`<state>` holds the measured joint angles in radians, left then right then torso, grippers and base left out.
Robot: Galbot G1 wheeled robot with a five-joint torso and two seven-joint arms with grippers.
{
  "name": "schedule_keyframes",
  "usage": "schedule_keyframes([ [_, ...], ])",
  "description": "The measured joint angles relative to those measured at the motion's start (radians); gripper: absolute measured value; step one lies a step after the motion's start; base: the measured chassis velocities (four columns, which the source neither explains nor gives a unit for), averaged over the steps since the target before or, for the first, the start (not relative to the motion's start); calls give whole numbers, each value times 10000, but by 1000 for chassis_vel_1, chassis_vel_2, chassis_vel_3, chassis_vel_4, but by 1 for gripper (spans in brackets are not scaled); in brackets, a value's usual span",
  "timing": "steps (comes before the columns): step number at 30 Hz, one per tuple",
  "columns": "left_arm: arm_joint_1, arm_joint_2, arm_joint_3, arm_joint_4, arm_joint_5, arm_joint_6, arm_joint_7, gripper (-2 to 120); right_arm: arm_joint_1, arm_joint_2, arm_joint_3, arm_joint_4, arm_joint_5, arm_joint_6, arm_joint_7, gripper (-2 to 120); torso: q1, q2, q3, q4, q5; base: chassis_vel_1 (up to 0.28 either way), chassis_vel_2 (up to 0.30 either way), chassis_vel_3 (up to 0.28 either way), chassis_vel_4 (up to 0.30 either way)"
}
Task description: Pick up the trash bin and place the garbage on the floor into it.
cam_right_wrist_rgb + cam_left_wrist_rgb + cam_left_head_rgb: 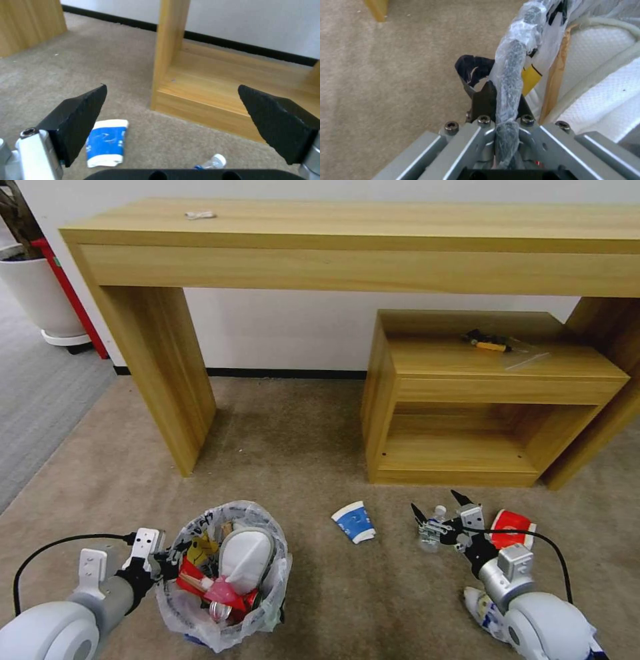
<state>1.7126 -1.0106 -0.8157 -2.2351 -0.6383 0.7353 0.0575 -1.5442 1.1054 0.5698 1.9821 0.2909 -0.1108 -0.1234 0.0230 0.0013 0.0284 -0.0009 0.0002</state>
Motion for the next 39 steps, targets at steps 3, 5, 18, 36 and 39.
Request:
schedule_keyframes([
  [3, 32, -18, -9, -35, 17, 0, 42, 0, 2, 16, -6, -76, -26, 77, 25, 100, 0, 0, 0, 0, 3, -68, -68, 43, 59],
  [5, 102, -56, -40, -76, 93, 0, 87, 0, -34, 24, -16, -105, -50, 130, 17, 100, -1, 0, 0, 0, -1, 0, 0, 0, 0],
  [18, 225, -145, -107, -198, 253, 0, 288, 0, -203, 142, -88, -56, -292, 182, 16, 100, 0, 0, 0, -1, -2, -63, 76, 55, -68],
  [36, 64, -136, -853, 461, -254, 0, 317, 0, -1502, -749, 488, -3311, -794, 209, -1544, 100, -1, 0, 0, -1, 1, -24, 24, 27, -25],
  [39, 84, -162, -924, 494, -284, 0, 316, 0, -1453, -751, 486, -3719, -802, 304, -1584, 100, -1, 0, -1, 0, 1, 0, 0, 0, 0],
])
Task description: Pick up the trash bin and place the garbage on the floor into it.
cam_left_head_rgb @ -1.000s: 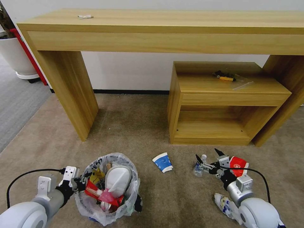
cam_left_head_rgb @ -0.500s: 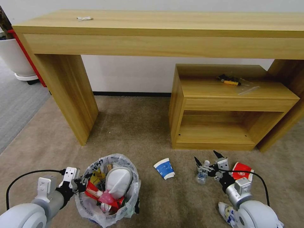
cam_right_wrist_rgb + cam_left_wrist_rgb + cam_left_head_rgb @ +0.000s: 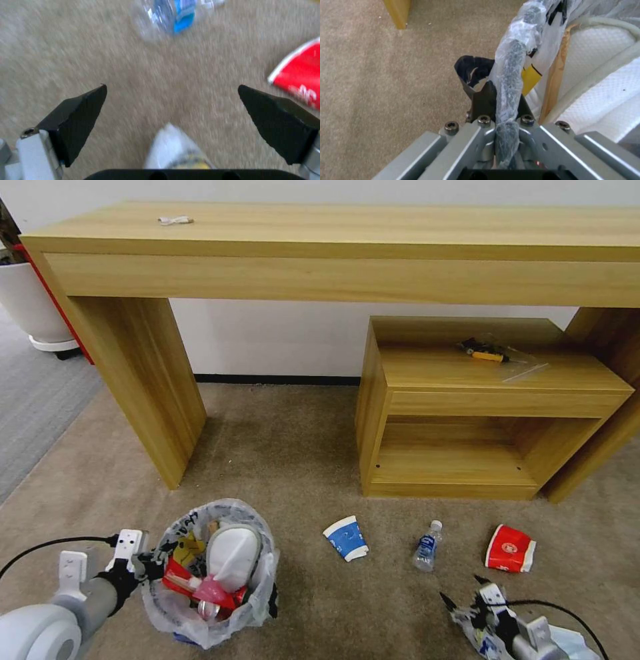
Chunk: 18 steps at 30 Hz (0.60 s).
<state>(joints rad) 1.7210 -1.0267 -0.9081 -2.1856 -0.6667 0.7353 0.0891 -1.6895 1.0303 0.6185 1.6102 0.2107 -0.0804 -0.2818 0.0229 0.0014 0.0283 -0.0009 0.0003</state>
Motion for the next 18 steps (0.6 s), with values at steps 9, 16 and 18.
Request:
schedule_keyframes([
  [9, 143, -252, 112, -143, 184, 0, 18, 0, -8, 51, 19, -1103, 16, 407, -79, 100, 0, 0, 0, 0, -2, 0, 0, 0, 0],
  [16, 56, -240, 289, -274, 251, 0, -4, 0, 485, 52, -2, -1958, 166, 383, -231, 100, 0, 0, 0, 1, -2, 0, 0, 0, 0],
  [18, 55, -226, 294, -285, 254, 1, -23, 0, 593, 80, -37, -2099, 211, 270, -347, 100, 1, 0, 0, 1, -2, 0, 0, 0, 0],
])
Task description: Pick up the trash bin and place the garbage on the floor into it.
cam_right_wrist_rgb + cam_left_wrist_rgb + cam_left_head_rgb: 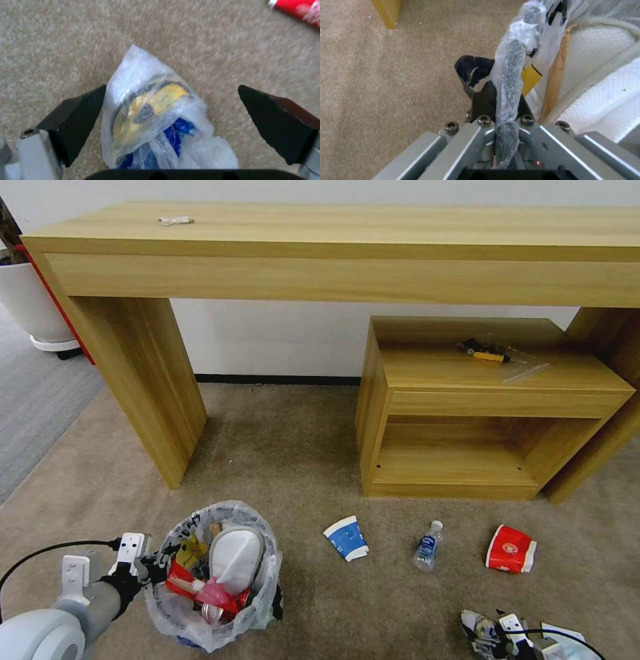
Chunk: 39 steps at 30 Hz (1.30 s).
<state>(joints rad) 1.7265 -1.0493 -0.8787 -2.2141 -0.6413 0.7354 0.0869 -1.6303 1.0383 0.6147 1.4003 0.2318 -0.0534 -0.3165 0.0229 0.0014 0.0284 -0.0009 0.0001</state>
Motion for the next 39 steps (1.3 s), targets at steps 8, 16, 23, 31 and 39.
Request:
schedule_keyframes([
  [8, 29, 88, -59, -41, -32, 0, -48, 0, 506, 333, -290, -503, -46, -128, -207, 86, 0, 0, 0, 1, 2, 0, 0, 0, 0],
  [16, -9, 147, -50, -93, -69, 0, -99, 0, 607, 445, -362, -517, -42, -96, -175, 58, 0, 0, 0, 0, -1, 0, 0, 0, 0],
  [23, -27, 191, 6, -229, -116, 0, -191, 0, 492, 467, -354, -404, -34, 153, 46, 30, 0, 0, 0, 0, 0, 0, 0, 0, 0],
  [31, -60, 291, 30, -263, -221, 0, -278, 0, 470, 476, -296, 434, 127, 134, 222, 6, 0, 0, 1, 0, 1, 0, 0, 0, 0],
  [39, -434, 721, 297, -218, -533, 0, -456, 0, 1280, 297, -277, 2858, 425, -170, 278, 0, 0, 0, 1, 1, -2, 0, 0, 0, 0],
])
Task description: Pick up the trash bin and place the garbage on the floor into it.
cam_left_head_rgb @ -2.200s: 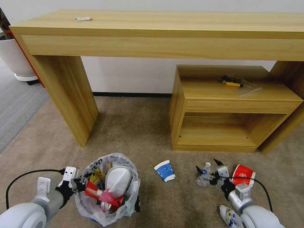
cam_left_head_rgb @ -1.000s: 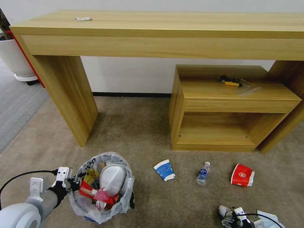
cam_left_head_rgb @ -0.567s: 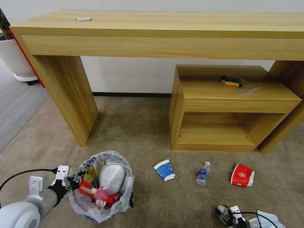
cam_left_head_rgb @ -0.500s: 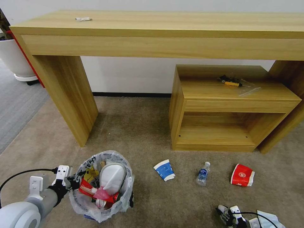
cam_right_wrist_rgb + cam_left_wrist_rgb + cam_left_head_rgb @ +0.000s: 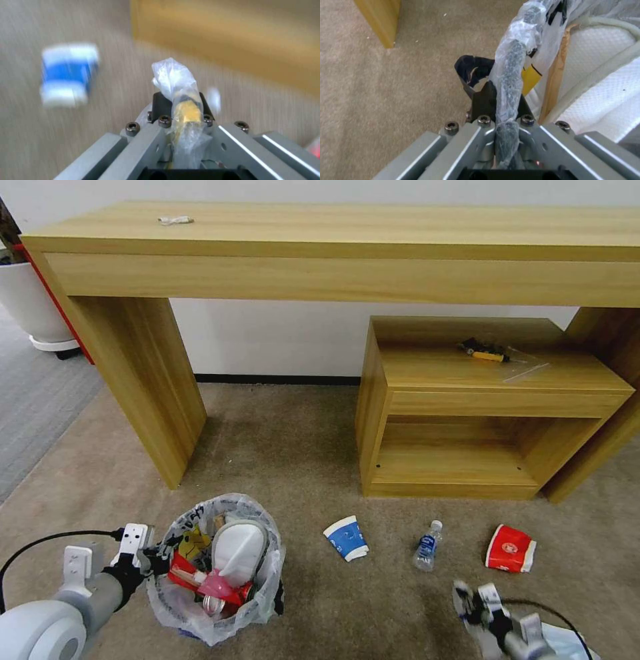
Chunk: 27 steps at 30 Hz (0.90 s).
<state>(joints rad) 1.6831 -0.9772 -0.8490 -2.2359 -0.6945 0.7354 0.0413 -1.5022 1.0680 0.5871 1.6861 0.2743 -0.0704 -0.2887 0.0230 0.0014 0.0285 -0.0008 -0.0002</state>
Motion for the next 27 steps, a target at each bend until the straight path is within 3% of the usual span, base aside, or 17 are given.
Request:
schedule_keyframes([
  [5, -459, 417, 390, 160, -329, 0, -250, 0, 1240, -388, -568, 1289, 1040, -777, -46, 0, 0, -1, 0, 1, 0, 0, 0, 0, 0],
  [11, -1374, 1132, 1184, 670, -982, 0, -680, 0, 3391, -889, -1786, 2407, 2729, -1976, -838, 0, 1, -1, 1, -1, 2, 0, 0, 0, 0],
  [17, -2516, 1662, 2417, 1267, -1549, 0, -1091, 0, 5078, -906, -3320, 2512, 3764, -2381, -1026, 0, 0, -1, 1, 1, 2, 0, 0, 0, 0],
  [23, -4650, 1986, 4283, 2081, -2223, 1, -1611, 0, 7075, -466, -5216, 2160, 4895, -2791, -882, 0, 1, -1, 1, -3, 0, 0, 0, 0, 0],
  [27, -5543, 2126, 5039, 2379, -2620, 1, -1817, 0, 7934, -188, -6081, 1936, 5174, -2891, -738, 0, 1, -1, 1, -1, -1, 0, 0, 0, 0],
])
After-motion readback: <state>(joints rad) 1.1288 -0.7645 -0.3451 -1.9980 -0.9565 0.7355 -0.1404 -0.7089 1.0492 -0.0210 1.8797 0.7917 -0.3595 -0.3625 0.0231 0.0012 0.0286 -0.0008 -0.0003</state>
